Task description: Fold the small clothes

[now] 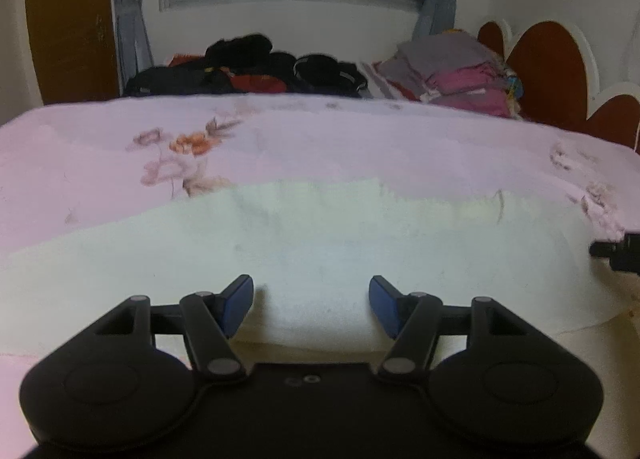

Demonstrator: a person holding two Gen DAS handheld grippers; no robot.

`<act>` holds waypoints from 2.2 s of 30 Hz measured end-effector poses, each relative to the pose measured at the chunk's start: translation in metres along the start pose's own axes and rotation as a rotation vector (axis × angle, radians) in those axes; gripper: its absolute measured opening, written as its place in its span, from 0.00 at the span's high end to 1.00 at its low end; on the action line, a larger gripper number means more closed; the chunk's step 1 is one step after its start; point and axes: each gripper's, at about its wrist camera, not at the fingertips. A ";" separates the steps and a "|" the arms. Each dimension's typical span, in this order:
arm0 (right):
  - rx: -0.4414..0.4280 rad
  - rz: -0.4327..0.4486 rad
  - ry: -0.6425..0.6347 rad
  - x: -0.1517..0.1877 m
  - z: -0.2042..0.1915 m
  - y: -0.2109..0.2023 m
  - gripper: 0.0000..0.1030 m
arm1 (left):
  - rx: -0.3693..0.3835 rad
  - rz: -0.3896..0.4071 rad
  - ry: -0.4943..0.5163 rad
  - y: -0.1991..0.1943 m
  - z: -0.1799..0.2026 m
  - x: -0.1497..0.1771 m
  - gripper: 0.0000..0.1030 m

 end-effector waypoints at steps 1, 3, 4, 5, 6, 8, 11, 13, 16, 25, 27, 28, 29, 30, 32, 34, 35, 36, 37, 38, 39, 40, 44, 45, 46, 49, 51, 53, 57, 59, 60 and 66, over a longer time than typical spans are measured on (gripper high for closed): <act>0.000 -0.003 0.003 -0.003 -0.001 0.006 0.46 | -0.004 -0.009 -0.003 0.003 -0.002 0.002 0.39; -0.009 -0.019 0.009 -0.009 -0.003 0.017 0.46 | -0.007 -0.031 -0.019 0.006 -0.006 0.004 0.39; -0.017 -0.024 0.014 -0.011 -0.004 0.022 0.46 | -0.007 -0.041 -0.032 0.008 -0.009 0.005 0.39; -0.020 -0.020 0.014 -0.013 -0.005 0.025 0.47 | -0.008 -0.045 -0.041 0.009 -0.012 0.007 0.38; -0.016 -0.017 0.006 -0.014 -0.007 0.027 0.61 | -0.016 -0.042 -0.041 0.009 -0.013 0.009 0.38; -0.016 -0.012 -0.011 -0.014 -0.010 0.029 0.86 | -0.023 -0.043 -0.038 0.010 -0.015 0.010 0.35; 0.062 0.048 -0.074 -0.008 -0.015 0.026 0.93 | -0.027 -0.046 -0.049 0.010 -0.017 0.009 0.33; 0.097 0.060 -0.042 -0.007 -0.007 0.029 0.94 | -0.022 -0.049 -0.055 0.011 -0.017 0.008 0.32; 0.105 0.058 -0.089 -0.009 -0.014 0.026 0.93 | -0.024 -0.047 -0.051 0.011 -0.018 0.009 0.32; 0.029 0.085 -0.157 0.001 -0.042 -0.003 0.63 | -0.036 -0.060 -0.056 0.011 -0.020 0.006 0.29; 0.049 0.061 -0.192 0.010 -0.046 0.003 0.41 | -0.027 -0.066 -0.069 0.006 -0.020 0.004 0.28; 0.060 0.063 -0.202 0.013 -0.047 0.002 0.41 | -0.025 -0.063 -0.071 0.002 -0.021 0.004 0.27; 0.063 0.068 -0.204 0.015 -0.046 0.000 0.41 | -0.029 -0.059 -0.073 -0.003 -0.022 0.004 0.26; 0.058 0.068 -0.199 0.014 -0.047 -0.003 0.41 | -0.029 -0.057 -0.077 -0.007 -0.023 0.004 0.26; 0.035 0.063 -0.176 0.015 -0.048 -0.011 0.41 | -0.030 -0.054 -0.090 -0.015 -0.028 0.005 0.26; 0.008 0.061 -0.178 0.019 -0.055 -0.019 0.41 | -0.043 -0.054 -0.115 -0.025 -0.035 0.008 0.25; -0.004 0.061 -0.188 0.023 -0.061 -0.023 0.41 | -0.052 -0.053 -0.131 -0.029 -0.039 0.009 0.25; -0.015 0.055 -0.203 0.027 -0.066 -0.026 0.41 | -0.064 -0.050 -0.155 -0.035 -0.044 0.011 0.24; -0.026 0.040 -0.224 0.032 -0.074 -0.027 0.41 | -0.068 -0.046 -0.177 -0.040 -0.048 0.012 0.24; -0.032 0.027 -0.243 0.036 -0.081 -0.027 0.41 | -0.070 -0.043 -0.201 -0.046 -0.053 0.014 0.24; -0.034 0.021 -0.260 0.042 -0.088 -0.027 0.41 | -0.071 -0.042 -0.218 -0.051 -0.058 0.015 0.24; -0.037 0.021 -0.274 0.046 -0.093 -0.028 0.41 | -0.072 -0.036 -0.235 -0.057 -0.064 0.017 0.24; -0.101 0.028 -0.261 0.047 -0.112 -0.046 0.41 | -0.091 -0.009 -0.274 -0.083 -0.085 0.023 0.23; -0.113 0.036 -0.266 0.048 -0.117 -0.051 0.41 | -0.096 -0.002 -0.289 -0.090 -0.091 0.025 0.22; -0.127 0.047 -0.278 0.049 -0.124 -0.056 0.41 | -0.101 0.004 -0.306 -0.096 -0.098 0.027 0.22; -0.154 0.046 -0.316 0.057 -0.147 -0.067 0.41 | -0.117 0.021 -0.384 -0.113 -0.124 0.034 0.22; -0.168 0.033 -0.328 0.062 -0.160 -0.068 0.41 | -0.129 0.032 -0.431 -0.124 -0.139 0.039 0.22; -0.182 0.022 -0.337 0.068 -0.174 -0.069 0.41 | -0.146 0.046 -0.467 -0.135 -0.155 0.044 0.22; -0.215 0.022 -0.366 0.077 -0.204 -0.076 0.41 | -0.188 0.063 -0.504 -0.153 -0.182 0.050 0.22; -0.233 0.026 -0.380 0.081 -0.218 -0.080 0.41 | -0.199 0.075 -0.534 -0.161 -0.198 0.054 0.22; -0.239 0.027 -0.387 0.083 -0.224 -0.081 0.41 | -0.205 0.081 -0.550 -0.164 -0.205 0.056 0.23; -0.241 0.027 -0.423 0.095 -0.251 -0.082 0.41 | -0.205 0.147 -0.725 -0.180 -0.257 0.073 0.34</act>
Point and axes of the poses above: each gripper's, at about its wrist camera, not at the fingertips, and y roughly the way its jaws point, z to its right, x to its underside, and after that the axes turned 15 degrees about x, right-handed
